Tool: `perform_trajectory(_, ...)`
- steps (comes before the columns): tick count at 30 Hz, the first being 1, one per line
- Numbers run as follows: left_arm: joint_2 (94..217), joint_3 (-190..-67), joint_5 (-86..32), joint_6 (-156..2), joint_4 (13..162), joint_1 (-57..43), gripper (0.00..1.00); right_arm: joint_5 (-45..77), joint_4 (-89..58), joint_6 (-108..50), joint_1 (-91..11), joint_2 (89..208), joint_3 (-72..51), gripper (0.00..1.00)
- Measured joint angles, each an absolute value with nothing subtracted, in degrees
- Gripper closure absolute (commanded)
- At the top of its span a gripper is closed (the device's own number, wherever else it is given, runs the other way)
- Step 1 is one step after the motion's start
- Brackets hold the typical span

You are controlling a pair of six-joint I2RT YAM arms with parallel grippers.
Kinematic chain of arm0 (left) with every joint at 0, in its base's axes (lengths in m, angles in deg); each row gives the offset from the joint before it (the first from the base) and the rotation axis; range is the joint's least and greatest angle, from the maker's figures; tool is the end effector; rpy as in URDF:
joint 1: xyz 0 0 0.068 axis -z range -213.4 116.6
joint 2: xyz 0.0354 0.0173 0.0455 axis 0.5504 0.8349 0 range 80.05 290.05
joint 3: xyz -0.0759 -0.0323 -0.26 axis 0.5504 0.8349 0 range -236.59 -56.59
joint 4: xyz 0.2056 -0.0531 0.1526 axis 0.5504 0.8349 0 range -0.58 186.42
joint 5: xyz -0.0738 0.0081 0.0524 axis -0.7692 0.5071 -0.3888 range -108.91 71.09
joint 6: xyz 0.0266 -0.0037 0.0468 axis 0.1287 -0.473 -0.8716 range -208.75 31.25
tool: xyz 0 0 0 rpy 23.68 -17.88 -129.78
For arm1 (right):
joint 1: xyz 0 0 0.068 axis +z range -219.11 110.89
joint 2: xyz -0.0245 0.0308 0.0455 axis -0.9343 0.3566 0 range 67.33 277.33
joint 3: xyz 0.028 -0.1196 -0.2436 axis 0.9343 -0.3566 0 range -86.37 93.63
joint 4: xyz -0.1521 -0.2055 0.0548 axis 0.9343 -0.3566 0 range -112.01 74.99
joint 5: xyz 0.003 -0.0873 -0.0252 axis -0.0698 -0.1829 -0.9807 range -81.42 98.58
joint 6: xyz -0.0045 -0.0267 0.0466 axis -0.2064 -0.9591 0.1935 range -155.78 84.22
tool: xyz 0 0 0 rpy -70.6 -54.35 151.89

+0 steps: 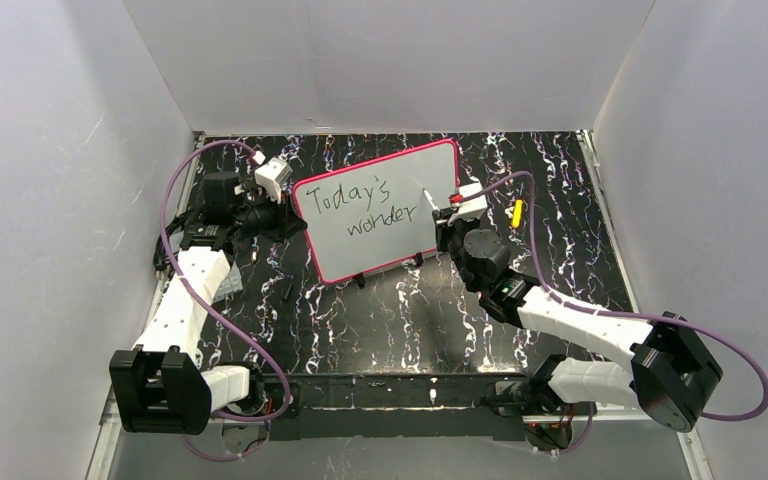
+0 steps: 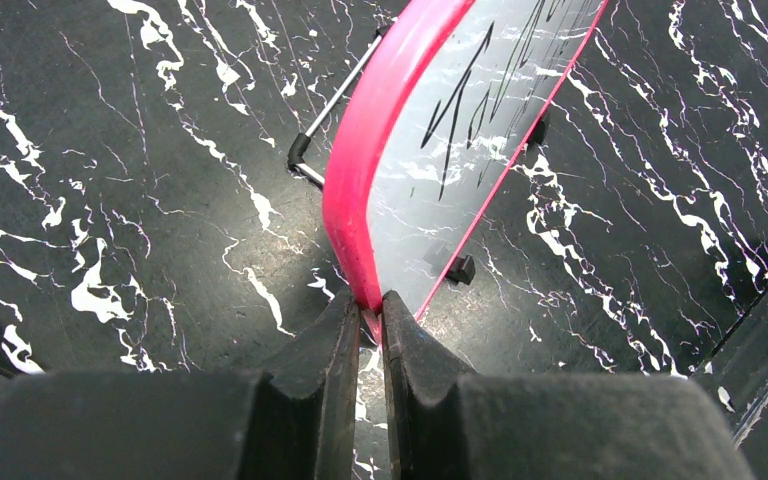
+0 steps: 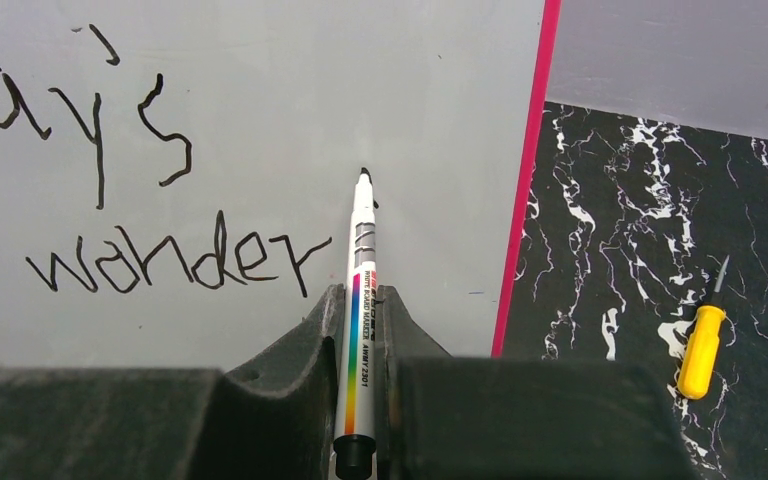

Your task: Write a sentence on the whiteboard

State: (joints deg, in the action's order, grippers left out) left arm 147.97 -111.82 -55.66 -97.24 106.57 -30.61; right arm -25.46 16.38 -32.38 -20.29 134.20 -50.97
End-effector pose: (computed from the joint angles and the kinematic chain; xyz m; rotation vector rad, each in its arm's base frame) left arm 0.2606 -0.0338 0.3118 0.5783 1.9485 -0.6047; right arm 0.1863 0.1826 0.2793 -0.1568 1.5695 0.2483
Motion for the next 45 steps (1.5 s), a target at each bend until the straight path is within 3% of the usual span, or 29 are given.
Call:
perform_trajectory(24,148.0,-111.8,-55.7,-97.2,106.6,-30.6,1.00,-23.3,13.2,-24.2,-20.3,134.4,-58.1,0.99)
perform_trajectory(37,148.0,-111.8,-55.8,-97.1,106.6,-30.6,1.00,-19.2,12.1,-23.7,-20.3,128.5,-57.7,0.99)
perform_trajectory(45,148.0,-111.8,-55.8,-97.1,106.6,-30.6,1.00,-19.3,12.6,-25.6,-20.3,131.5,-56.1,0.99)
